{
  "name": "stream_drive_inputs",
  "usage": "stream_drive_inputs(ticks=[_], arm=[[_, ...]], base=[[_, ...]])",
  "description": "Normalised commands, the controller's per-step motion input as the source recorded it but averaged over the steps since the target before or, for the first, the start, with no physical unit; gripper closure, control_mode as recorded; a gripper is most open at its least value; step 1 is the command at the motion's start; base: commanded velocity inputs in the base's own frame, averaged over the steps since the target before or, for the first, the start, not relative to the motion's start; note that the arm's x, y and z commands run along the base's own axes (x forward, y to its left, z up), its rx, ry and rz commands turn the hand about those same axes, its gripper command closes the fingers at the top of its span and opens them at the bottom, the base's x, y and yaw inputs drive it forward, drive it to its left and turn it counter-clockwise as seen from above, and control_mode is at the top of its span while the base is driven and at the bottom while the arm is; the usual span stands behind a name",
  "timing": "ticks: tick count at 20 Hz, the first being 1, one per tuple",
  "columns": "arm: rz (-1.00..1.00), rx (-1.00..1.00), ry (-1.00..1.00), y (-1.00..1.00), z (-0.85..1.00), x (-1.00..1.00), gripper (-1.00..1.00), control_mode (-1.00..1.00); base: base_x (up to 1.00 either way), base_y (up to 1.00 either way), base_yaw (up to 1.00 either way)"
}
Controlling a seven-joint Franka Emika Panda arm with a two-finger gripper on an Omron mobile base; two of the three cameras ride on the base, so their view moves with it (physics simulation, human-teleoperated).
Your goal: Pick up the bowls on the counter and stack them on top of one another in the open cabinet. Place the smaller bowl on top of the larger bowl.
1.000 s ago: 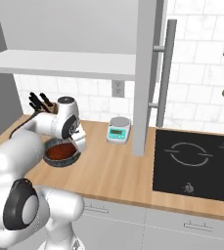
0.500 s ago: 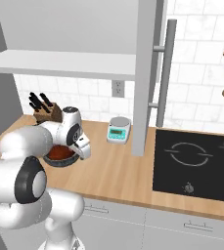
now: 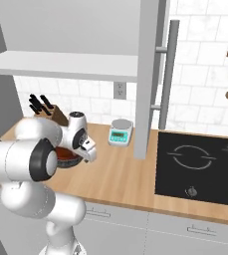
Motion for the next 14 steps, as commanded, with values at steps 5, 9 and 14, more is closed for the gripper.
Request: stream_drive_inputs(ticks=[5, 9, 14], arm=[[0.00, 0.00, 0.00, 0.00, 0.00, 0.00, 1.00, -1.00], [-0.01, 0.01, -0.08, 0.00, 0.49, -0.09, 1.00, -1.00], [-0.02, 0.01, -0.29, 0.01, 1.00, -0.76, 1.00, -1.00]], base=[[0.00, 0.00, 0.00], [0.00, 0.00, 0.00], [0.00, 0.00, 0.00]])
